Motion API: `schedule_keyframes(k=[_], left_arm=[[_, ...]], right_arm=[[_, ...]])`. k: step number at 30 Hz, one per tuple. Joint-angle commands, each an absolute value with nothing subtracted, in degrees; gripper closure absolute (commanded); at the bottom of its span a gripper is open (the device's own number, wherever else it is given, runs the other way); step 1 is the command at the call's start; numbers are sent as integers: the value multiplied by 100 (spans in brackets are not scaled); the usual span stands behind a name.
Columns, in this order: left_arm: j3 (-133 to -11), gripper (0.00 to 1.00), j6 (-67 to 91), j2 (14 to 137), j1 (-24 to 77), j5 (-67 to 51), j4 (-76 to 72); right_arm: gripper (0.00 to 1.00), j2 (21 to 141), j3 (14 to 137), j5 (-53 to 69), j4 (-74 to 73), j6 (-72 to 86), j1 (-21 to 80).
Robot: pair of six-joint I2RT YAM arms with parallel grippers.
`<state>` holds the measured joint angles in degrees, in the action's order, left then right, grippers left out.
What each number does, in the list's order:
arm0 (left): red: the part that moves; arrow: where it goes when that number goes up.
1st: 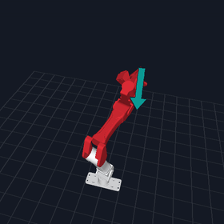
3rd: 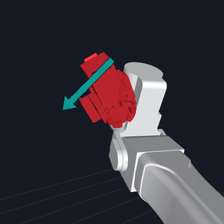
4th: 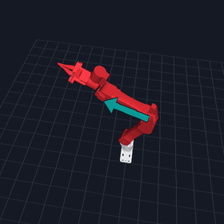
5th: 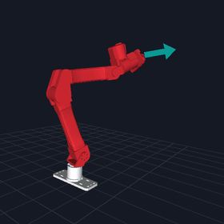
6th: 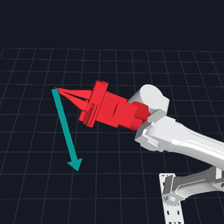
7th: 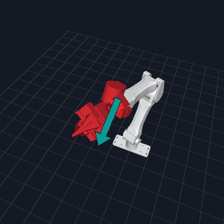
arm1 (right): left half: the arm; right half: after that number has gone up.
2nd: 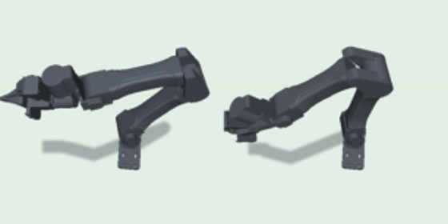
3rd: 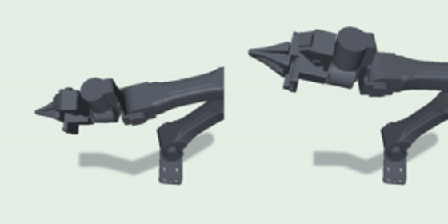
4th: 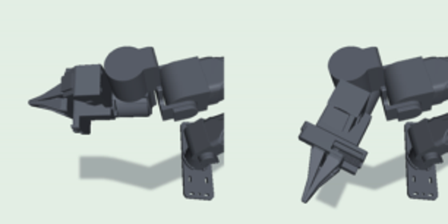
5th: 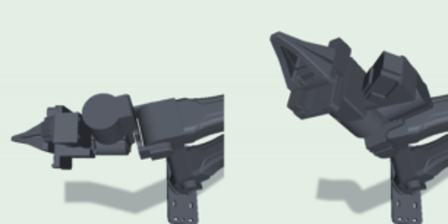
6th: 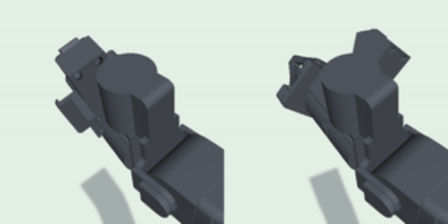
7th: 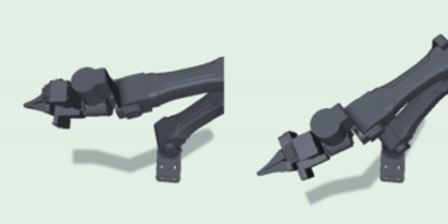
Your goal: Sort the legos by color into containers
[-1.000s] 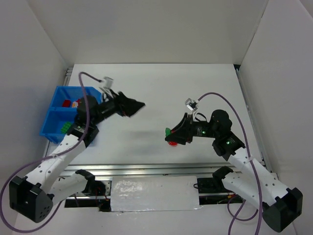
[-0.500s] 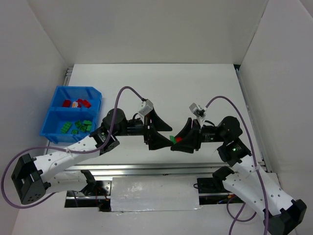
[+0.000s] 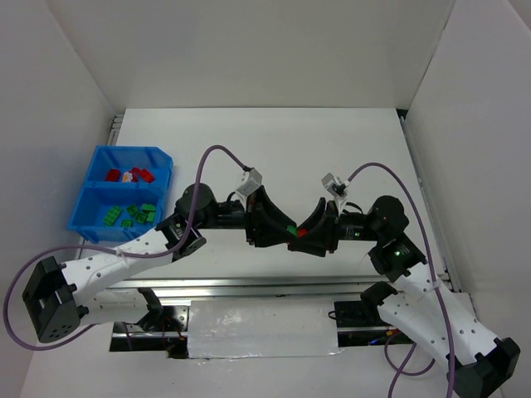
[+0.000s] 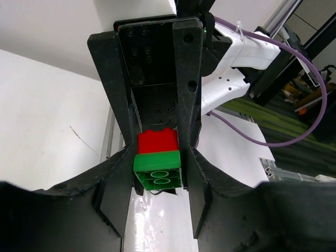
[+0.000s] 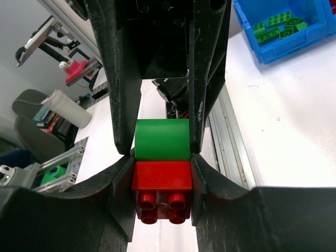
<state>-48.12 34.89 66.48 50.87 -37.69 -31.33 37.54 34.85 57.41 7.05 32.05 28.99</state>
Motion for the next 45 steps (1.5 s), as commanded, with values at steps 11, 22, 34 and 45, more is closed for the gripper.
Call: schedule_keyframes(k=[11, 22, 34, 45], left_arm=[[-5098, 100, 3358, 6777, 5265, -3911, -3542], [-5019, 100, 3050, 6320, 5265, -3735, -3023], [-4975, 100, 2953, 6196, 5256, -3665, -2909], [-4694, 100, 2462, 5942, 5125, -3498, -2408]], right_arm=[[74, 3674, 3622, 5335, 685, 2953, 2918], [5, 2901, 3683, 4930, -237, 2171, 2865], [72, 2936, 3481, 5642, 386, 2461, 2848], [100, 2874, 3586, 5142, 115, 2241, 2830]])
